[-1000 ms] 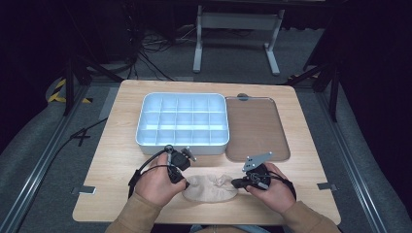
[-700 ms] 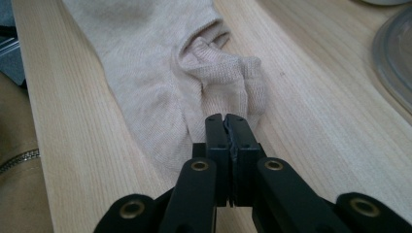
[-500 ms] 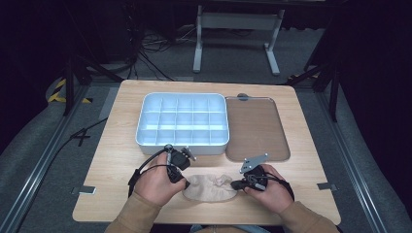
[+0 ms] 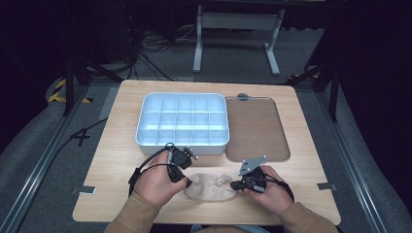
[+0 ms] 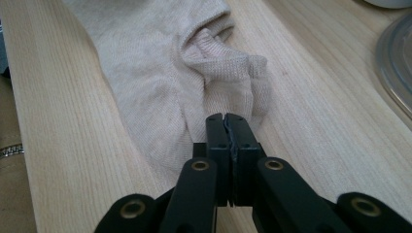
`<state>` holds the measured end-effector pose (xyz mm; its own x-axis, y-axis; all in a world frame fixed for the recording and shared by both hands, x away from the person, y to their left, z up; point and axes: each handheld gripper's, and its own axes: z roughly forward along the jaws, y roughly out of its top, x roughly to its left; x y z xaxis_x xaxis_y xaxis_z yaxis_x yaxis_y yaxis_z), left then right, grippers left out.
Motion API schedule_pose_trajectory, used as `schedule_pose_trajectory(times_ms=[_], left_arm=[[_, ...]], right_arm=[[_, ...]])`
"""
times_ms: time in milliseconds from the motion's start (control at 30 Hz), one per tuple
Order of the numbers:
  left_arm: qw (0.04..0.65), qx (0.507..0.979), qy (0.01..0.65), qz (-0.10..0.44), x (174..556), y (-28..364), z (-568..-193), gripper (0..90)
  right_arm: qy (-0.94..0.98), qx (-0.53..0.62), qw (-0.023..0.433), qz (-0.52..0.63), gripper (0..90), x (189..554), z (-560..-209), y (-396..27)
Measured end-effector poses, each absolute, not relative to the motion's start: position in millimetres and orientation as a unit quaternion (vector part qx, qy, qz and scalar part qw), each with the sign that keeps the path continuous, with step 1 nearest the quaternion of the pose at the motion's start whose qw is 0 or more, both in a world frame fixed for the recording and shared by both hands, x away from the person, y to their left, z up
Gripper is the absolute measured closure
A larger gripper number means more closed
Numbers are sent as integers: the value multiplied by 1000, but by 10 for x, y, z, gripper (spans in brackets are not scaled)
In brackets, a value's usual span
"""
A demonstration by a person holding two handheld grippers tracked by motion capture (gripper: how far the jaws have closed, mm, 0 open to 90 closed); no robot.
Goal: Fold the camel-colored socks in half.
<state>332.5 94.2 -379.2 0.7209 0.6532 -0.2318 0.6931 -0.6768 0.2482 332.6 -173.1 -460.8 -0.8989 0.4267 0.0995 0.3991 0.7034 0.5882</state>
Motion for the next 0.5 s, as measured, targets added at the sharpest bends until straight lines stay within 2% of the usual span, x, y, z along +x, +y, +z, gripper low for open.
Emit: schedule_pose_trajectory(times_ms=[500], left_arm=[[175, 927, 325, -62, 3340, 675, -3680, 856]], right_arm=[[914, 221, 42, 337, 898, 3265, -4653, -1772]])
